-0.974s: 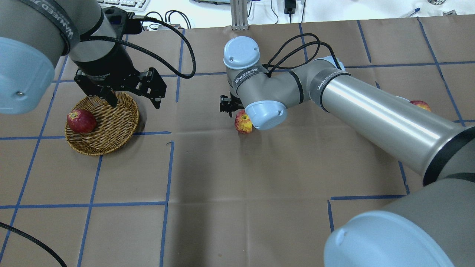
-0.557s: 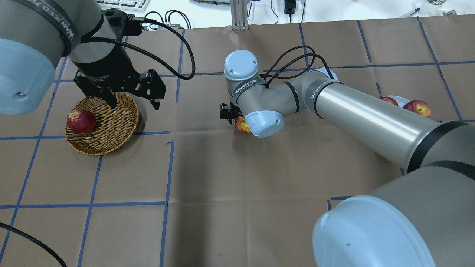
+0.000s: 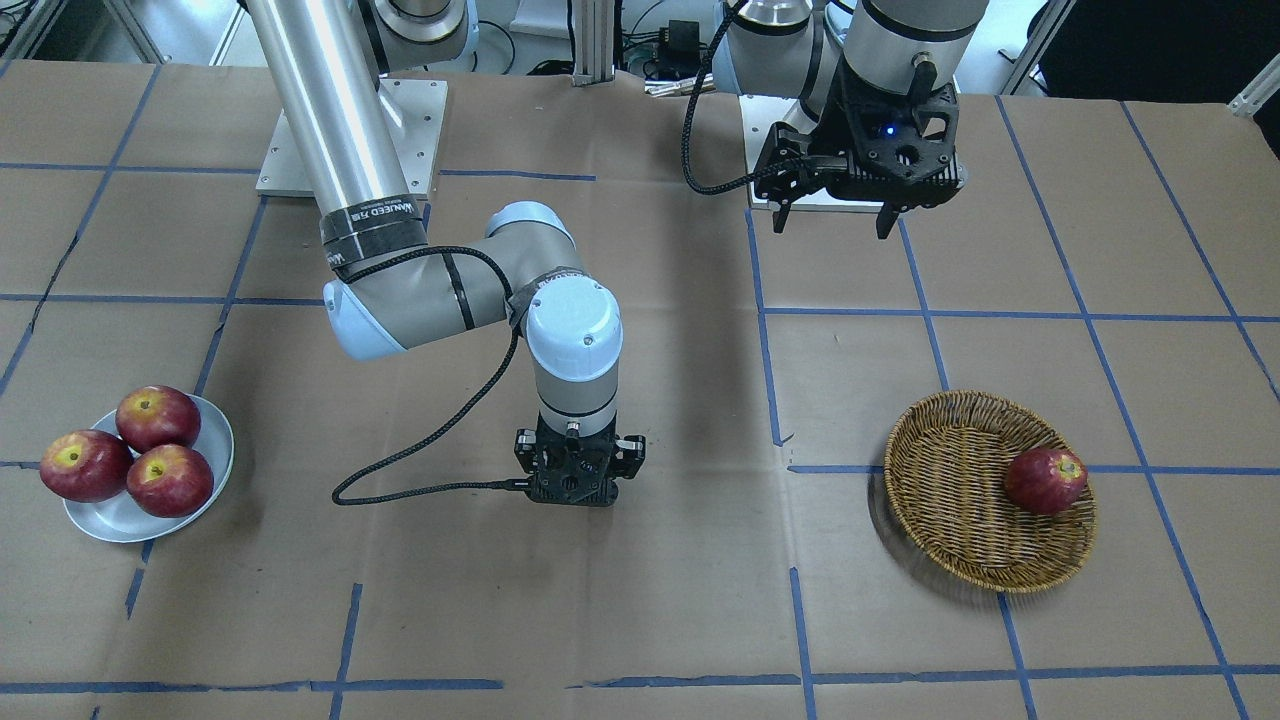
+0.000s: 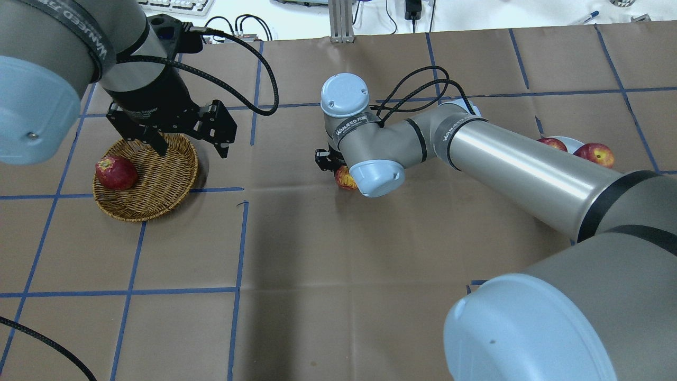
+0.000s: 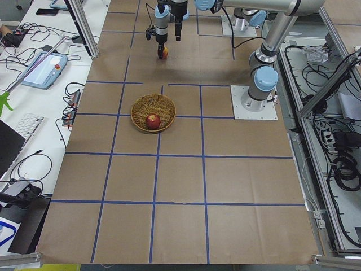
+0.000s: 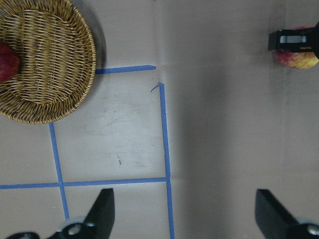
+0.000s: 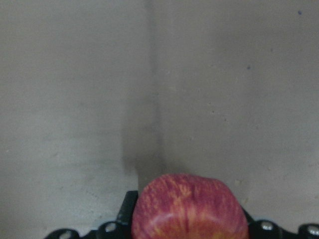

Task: Transfer apple from basket to plate
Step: 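Close the right gripper on the yellow-red apple, then lift the apple with the right gripper and carry it over the white plate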

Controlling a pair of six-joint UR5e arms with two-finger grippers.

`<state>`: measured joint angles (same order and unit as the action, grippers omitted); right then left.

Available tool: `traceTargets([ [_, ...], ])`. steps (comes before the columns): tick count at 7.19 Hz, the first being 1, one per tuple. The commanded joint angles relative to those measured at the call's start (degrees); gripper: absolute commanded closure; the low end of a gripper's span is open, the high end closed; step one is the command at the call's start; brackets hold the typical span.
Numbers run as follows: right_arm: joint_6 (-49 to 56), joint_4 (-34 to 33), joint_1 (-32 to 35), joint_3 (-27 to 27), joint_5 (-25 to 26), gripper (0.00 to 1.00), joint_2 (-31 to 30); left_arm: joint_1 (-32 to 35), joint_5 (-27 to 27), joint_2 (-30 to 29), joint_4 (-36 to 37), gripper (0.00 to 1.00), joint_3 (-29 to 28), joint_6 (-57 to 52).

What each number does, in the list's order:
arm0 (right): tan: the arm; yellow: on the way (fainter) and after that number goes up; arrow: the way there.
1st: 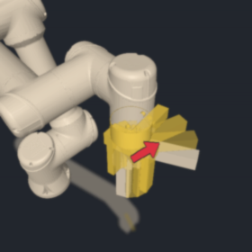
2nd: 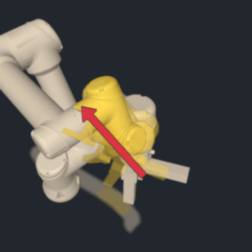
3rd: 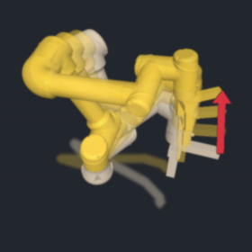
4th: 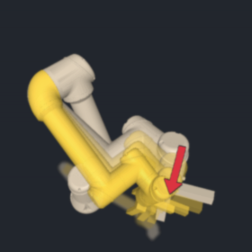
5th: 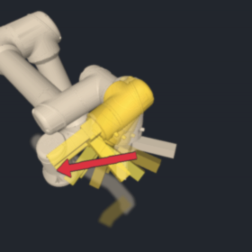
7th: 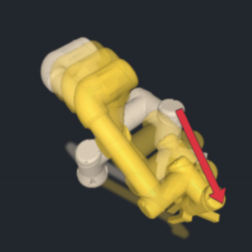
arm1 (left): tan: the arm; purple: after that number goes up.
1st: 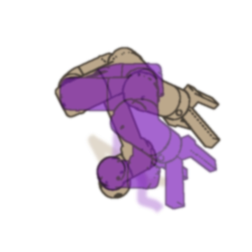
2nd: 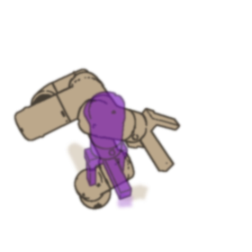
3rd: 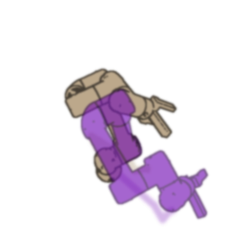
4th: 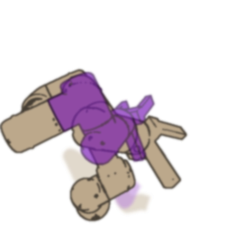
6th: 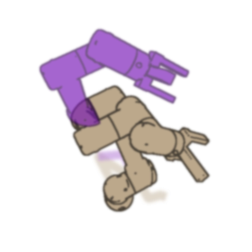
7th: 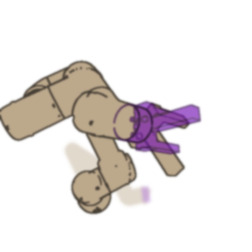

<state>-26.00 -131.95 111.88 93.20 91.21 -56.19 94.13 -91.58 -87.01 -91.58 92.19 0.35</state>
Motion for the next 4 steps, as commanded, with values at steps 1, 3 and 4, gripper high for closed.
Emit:
traceTargets([
  [1, 0.33, 2.03, -1.13, 0.05, -0.07, 0.46, -3.38, 0.00, 0.00, 0.00, 0.00, 0.01, 0.01, 0.00],
  [3, 1.90, 6.86, -4.19, 0.14, 0.28, 0.48, -8.74, 0.00, 0.09, 0.00, 0.00, 0.01, -0.08, 0.00],
  [4, 6.44, 10.10, -8.30, 0.23, 0.11, 0.48, -10.76, 0.09, -0.09, 0.17, 0.00, 0.01, 0.01, -0.17],
])
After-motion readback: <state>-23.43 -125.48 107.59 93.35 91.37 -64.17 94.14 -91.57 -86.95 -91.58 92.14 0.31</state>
